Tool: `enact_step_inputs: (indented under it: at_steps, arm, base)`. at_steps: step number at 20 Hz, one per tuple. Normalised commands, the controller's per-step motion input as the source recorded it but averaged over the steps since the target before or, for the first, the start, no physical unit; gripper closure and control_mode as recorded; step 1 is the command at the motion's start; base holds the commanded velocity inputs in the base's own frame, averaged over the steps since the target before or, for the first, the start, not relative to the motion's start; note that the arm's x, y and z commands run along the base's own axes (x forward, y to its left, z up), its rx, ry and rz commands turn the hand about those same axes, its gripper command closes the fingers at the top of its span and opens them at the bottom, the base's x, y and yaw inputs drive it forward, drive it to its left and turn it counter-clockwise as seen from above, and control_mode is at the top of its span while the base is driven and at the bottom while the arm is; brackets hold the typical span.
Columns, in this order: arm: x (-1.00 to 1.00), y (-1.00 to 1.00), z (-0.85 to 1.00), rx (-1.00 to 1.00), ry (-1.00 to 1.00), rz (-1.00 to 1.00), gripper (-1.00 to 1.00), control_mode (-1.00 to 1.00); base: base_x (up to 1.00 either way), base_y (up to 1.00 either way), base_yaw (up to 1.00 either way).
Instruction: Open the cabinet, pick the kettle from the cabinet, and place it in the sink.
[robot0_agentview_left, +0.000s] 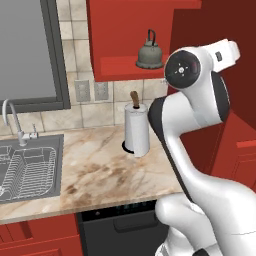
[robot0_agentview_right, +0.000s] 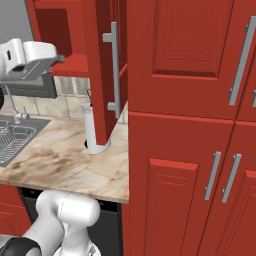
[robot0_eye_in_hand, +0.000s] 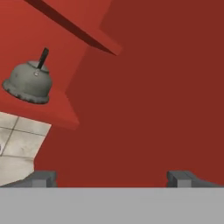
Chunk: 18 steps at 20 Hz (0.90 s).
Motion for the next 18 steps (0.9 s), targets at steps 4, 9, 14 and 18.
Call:
enact_step_inputs:
  at_steps: [4, 9, 14, 18]
  arm:
    - [0.39, 0.07, 0.0, 0.11, 0.01, 0.04, -1.0, -1.0]
    - [0.38, 0.05, 0.04, 0.13, 0.0, 0.03, -1.0, -1.0]
    - [0.36, 0.02, 0.06, 0.13, 0.0, 0.03, -1.0, -1.0]
    - [0.38, 0.0, 0.03, 0.11, 0.0, 0.02, -1.0, -1.0]
  base:
    - [0.0, 0.0, 0.0]
    - [0.0, 0.0, 0.0]
    - [0.0, 0.0, 0.0]
    - [0.0, 0.0, 0.0]
